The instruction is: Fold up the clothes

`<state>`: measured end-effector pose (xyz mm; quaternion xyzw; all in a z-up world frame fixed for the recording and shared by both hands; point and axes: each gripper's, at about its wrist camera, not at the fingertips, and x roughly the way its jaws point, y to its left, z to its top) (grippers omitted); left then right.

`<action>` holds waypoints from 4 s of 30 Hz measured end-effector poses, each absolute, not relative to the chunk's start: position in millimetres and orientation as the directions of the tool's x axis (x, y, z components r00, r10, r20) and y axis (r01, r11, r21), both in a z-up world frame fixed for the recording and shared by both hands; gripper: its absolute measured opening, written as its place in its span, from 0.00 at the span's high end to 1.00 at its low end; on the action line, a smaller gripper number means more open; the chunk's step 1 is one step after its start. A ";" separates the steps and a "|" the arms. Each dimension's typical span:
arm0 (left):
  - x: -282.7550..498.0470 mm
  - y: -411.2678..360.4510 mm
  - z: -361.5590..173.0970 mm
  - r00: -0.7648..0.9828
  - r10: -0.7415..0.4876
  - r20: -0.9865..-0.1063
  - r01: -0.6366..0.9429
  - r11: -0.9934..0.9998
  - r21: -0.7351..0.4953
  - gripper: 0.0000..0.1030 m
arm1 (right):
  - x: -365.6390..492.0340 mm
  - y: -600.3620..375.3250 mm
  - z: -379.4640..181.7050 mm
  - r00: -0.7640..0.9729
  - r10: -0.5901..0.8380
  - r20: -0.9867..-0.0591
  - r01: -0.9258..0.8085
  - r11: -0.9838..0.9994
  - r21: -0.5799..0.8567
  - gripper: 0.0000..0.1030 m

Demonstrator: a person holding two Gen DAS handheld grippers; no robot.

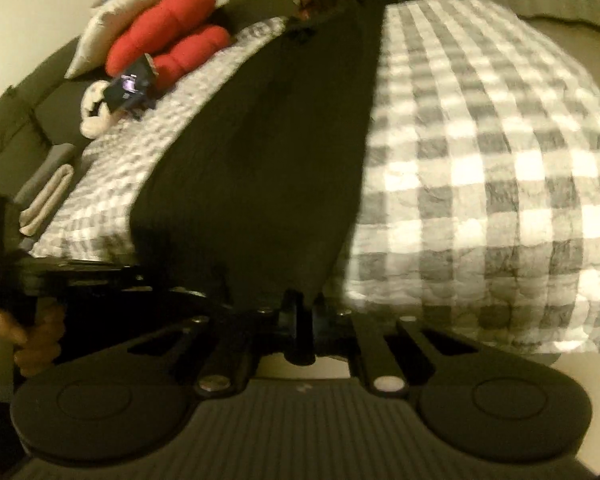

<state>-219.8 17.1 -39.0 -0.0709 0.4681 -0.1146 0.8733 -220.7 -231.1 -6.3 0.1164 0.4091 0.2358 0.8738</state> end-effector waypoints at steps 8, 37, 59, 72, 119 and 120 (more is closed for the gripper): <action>-223.6 37.0 -4.8 0.509 -0.433 -0.744 0.156 0.896 -0.415 0.96 | -232.2 -247.8 21.9 0.631 0.592 -0.501 -0.333 0.790 0.515 0.93; -99.4 54.6 108.1 0.608 -0.525 -0.596 0.123 0.804 -0.582 0.96 | -121.1 -252.1 117.7 0.718 0.618 -0.319 -0.341 0.712 0.613 0.93; 51.5 38.9 154.1 0.664 -0.423 -0.617 0.071 0.857 -0.511 0.97 | 34.7 -263.2 141.3 0.711 0.603 -0.362 -0.276 0.712 0.645 0.93; 206.3 39.0 101.1 0.612 -0.377 -0.695 -0.056 0.856 -0.514 0.96 | 169.1 -257.9 92.7 0.678 0.546 -0.493 -0.158 0.762 0.628 0.93; 132.6 84.6 83.2 0.626 -0.288 -0.725 -0.206 0.835 -0.510 0.46 | 138.8 -266.0 79.1 0.662 0.427 -0.616 -0.023 0.833 0.552 0.39; 118.4 83.7 85.8 0.627 -0.282 -0.726 -0.210 0.837 -0.506 0.46 | 128.0 -266.1 77.4 0.640 0.433 -0.634 -0.012 0.831 0.556 0.39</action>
